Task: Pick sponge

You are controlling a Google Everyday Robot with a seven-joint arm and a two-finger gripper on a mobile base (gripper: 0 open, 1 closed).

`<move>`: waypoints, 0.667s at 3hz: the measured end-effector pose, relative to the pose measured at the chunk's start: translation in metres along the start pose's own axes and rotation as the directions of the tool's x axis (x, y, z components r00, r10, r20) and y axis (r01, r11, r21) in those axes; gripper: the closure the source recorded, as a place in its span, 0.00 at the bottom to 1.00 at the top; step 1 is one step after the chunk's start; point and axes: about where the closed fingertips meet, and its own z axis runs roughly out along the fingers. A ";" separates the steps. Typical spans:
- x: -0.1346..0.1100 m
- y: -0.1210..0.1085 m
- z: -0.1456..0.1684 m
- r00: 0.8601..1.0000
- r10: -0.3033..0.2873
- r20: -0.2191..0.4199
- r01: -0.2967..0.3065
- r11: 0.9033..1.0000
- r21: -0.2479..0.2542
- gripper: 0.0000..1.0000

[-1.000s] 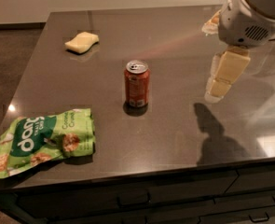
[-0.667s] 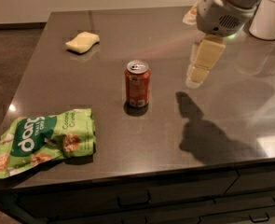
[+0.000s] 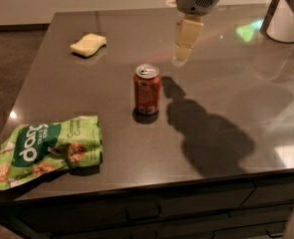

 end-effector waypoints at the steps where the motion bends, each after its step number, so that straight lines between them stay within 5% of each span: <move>1: -0.012 -0.034 0.013 0.997 -0.072 -0.013 0.072 0.997 0.029 0.00; 2: -0.022 -0.053 0.020 0.989 -0.143 -0.031 0.144 0.987 0.070 0.00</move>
Offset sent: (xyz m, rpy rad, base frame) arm 0.0768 0.0404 0.0170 -0.1115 -0.1921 0.1602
